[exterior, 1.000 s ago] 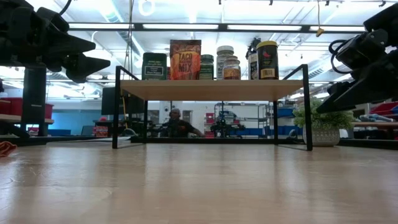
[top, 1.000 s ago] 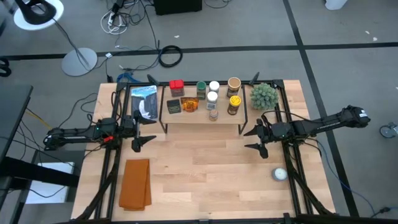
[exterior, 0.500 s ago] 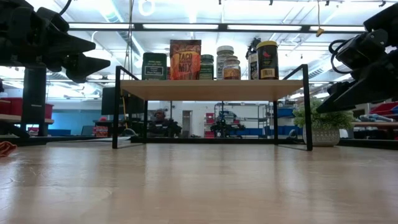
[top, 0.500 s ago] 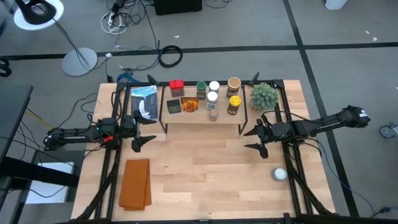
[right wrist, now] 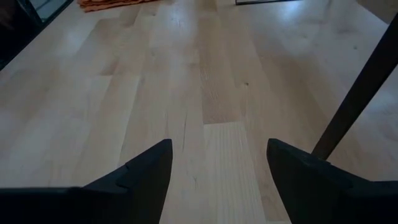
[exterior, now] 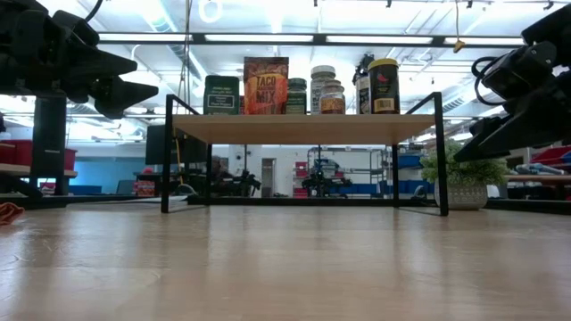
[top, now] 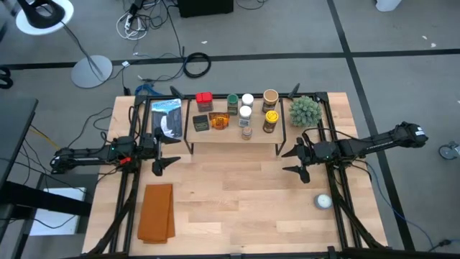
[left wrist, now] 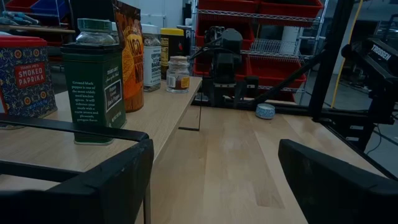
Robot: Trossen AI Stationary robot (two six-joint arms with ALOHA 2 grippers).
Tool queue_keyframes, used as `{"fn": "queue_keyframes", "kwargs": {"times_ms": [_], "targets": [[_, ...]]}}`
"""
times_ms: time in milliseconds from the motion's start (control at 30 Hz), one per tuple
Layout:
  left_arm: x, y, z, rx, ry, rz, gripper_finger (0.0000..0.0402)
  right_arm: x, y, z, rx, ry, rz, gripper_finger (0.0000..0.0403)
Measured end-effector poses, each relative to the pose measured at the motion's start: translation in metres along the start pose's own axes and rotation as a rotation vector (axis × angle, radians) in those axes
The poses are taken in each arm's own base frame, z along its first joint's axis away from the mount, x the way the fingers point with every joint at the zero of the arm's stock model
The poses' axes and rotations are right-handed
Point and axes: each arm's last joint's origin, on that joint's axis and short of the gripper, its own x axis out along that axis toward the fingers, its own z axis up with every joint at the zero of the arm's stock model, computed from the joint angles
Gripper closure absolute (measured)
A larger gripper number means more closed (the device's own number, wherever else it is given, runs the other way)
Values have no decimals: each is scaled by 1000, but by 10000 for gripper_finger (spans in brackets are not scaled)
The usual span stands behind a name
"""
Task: Shelf spices
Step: Return to Home Position
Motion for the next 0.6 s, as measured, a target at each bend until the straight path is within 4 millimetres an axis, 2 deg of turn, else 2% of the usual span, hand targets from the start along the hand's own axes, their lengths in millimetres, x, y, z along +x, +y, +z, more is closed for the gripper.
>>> {"fn": "queue_keyframes", "kwargs": {"times_ms": [600], "targets": [[0, 0, 0, 0, 0, 0, 50, 0, 0, 0, 0, 0, 0, 138]]}}
